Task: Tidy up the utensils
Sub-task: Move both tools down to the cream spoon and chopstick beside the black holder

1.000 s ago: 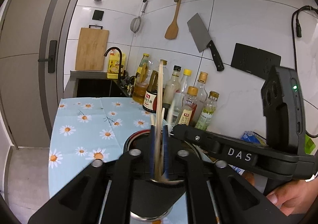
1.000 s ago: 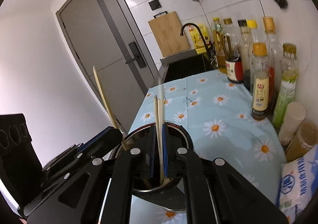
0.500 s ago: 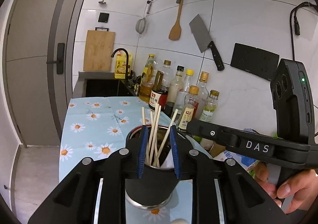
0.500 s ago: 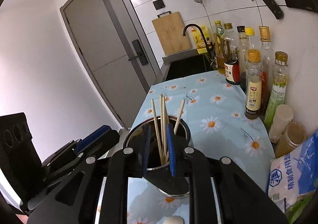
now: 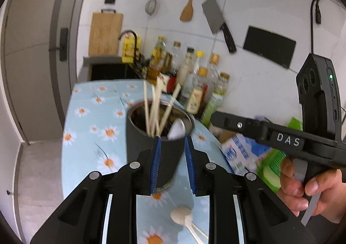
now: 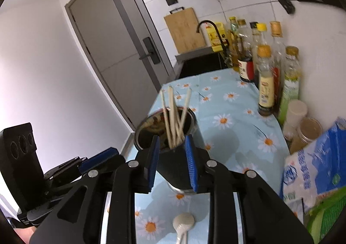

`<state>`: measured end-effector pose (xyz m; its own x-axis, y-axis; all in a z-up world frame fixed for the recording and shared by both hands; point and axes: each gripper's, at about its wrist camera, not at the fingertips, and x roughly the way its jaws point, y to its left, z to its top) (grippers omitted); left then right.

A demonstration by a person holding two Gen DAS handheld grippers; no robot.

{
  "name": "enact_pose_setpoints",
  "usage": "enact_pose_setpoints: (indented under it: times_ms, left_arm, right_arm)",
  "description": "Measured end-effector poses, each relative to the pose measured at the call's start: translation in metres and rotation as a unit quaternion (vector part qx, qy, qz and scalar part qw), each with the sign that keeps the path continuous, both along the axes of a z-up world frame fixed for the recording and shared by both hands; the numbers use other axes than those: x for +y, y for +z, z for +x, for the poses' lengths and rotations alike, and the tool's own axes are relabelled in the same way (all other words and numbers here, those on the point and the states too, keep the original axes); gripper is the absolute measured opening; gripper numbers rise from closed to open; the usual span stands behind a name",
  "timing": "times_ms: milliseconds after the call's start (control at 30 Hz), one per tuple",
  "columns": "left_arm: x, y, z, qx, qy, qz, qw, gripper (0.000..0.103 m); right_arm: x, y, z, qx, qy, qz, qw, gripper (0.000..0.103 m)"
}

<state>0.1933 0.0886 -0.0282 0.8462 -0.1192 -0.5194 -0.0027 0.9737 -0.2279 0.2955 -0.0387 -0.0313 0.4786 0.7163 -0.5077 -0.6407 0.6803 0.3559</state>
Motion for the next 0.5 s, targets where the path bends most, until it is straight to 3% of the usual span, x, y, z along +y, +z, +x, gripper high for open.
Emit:
enact_pose_setpoints:
  times_ms: [67, 133, 300, 400, 500]
  left_arm:
    - [-0.002, -0.009, 0.0, 0.027, -0.017, -0.031, 0.999, 0.022]
    - [-0.006, -0.02, -0.003, 0.055, -0.024, -0.054, 0.9968, 0.022]
    - [-0.02, -0.047, -0.011, 0.112, -0.032, -0.061, 0.9913, 0.022]
    - [-0.029, -0.066, -0.014, 0.153, -0.028, -0.058, 0.9861, 0.04]
    - [-0.038, -0.084, -0.015, 0.195, -0.025, -0.064, 0.9783, 0.04]
  right_arm:
    - [-0.007, -0.005, -0.008, -0.016, -0.01, -0.019, 1.0, 0.028]
    - [-0.018, -0.016, -0.012, -0.003, -0.025, -0.026, 0.999, 0.028]
    - [-0.041, -0.043, -0.019, 0.04, -0.027, -0.037, 0.998, 0.028]
    - [-0.053, -0.057, -0.02, 0.066, -0.026, -0.038, 0.997, 0.031]
    - [-0.067, -0.07, -0.022, 0.093, -0.026, -0.04, 0.995, 0.033]
